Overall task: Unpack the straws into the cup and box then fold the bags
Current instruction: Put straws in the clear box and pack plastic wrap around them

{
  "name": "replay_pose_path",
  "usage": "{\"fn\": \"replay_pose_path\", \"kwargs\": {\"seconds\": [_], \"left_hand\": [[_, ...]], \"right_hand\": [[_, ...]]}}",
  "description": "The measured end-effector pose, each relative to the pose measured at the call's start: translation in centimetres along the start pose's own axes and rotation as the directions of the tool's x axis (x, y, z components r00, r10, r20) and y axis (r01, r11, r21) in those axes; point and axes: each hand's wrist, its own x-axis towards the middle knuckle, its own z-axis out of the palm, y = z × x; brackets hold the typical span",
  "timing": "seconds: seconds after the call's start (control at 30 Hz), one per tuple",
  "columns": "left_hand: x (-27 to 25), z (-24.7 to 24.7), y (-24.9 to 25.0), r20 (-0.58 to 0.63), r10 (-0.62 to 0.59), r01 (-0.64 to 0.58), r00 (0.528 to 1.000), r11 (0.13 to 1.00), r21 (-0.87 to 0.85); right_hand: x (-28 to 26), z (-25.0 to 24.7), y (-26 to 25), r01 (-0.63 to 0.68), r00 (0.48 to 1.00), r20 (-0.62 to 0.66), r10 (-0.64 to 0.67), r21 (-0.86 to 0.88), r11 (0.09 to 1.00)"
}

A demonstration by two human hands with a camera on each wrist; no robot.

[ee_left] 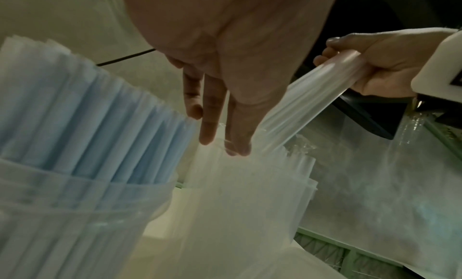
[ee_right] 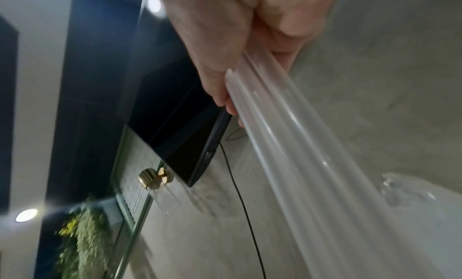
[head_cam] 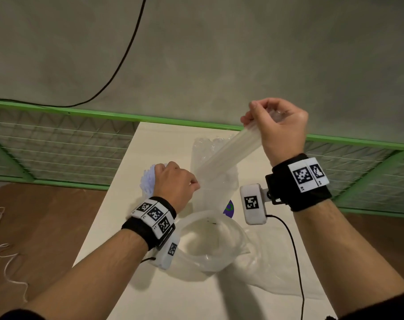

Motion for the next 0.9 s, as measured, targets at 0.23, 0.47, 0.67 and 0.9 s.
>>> {"fn": "replay_pose_path", "kwargs": {"seconds": [0.23,0.47,0.67,0.9], "left_hand": [[-0.2,-0.2,-0.5,-0.01,-0.034,0.034,0.999,0.999,-0.006],[0.2,-0.2,-0.5,0.005,-0.004,0.004,1.0,1.0,0.023],[2.4,-1.1,0.1,0.043,0.052,-0.056,0.998,0.992,0.113],[4.5,-1.6,0.2,0.102,0.044,-0.058,0.994,0.989,0.137]], "right_hand": [[1.0,0.1,-1.9,0.067,0.998,-0.004,-0.067,-0.036,0.997],[1.7,0.8,-0.8,0.098,0.994,0.072,-0.085,-0.191,0.977],[2.0,0.8,-0.5,0.153,0.981,0.147,-0.128,-0.178,0.972],[0.1,2.4,1.4,0.183,0.951,0.275,-0.138,-0.146,0.972]]}}
